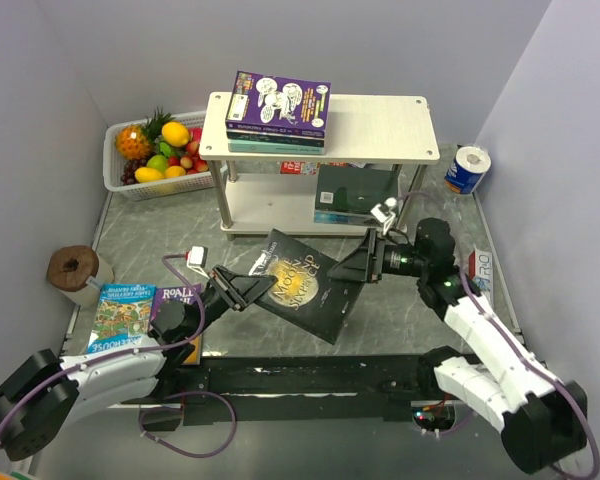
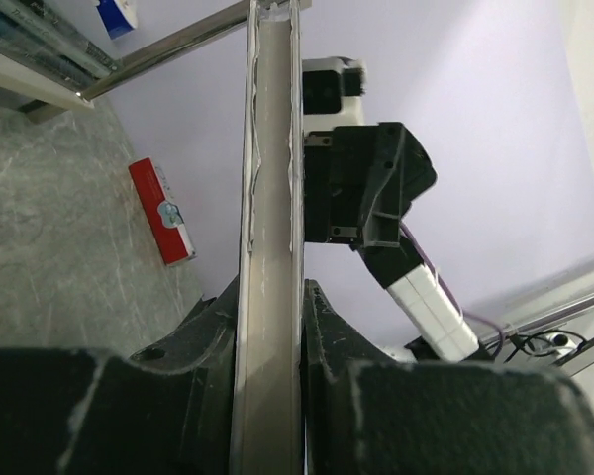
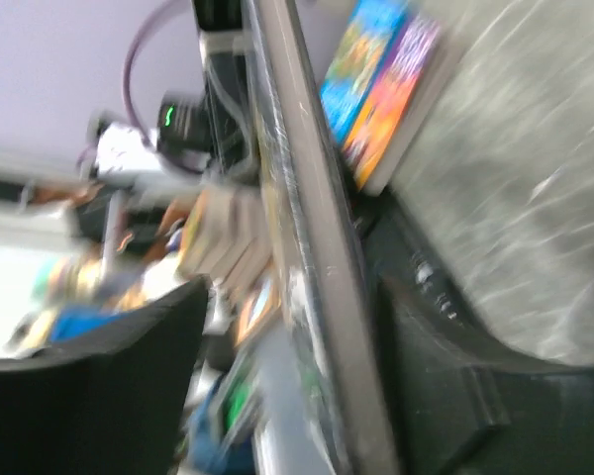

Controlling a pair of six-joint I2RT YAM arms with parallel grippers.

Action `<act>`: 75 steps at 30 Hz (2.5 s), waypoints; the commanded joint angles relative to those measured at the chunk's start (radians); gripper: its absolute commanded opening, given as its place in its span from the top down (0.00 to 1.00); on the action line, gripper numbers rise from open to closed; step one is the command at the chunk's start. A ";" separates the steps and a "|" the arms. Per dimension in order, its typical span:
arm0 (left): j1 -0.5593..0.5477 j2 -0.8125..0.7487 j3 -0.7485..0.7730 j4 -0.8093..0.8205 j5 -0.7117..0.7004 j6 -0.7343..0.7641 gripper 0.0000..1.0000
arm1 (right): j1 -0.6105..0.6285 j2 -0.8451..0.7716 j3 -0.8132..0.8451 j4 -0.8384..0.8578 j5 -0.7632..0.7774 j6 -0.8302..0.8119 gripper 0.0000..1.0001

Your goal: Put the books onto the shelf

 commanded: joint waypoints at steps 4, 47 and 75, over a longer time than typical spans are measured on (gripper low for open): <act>-0.015 -0.029 0.006 0.077 -0.162 -0.091 0.98 | -0.008 -0.126 0.069 -0.230 0.255 -0.154 0.05; 0.186 0.351 0.141 0.215 0.212 -0.215 0.51 | -0.176 0.061 -0.241 0.718 -0.110 0.333 1.00; 0.194 0.117 0.072 -0.007 0.263 -0.135 0.45 | -0.273 0.144 -0.275 0.938 -0.113 0.462 1.00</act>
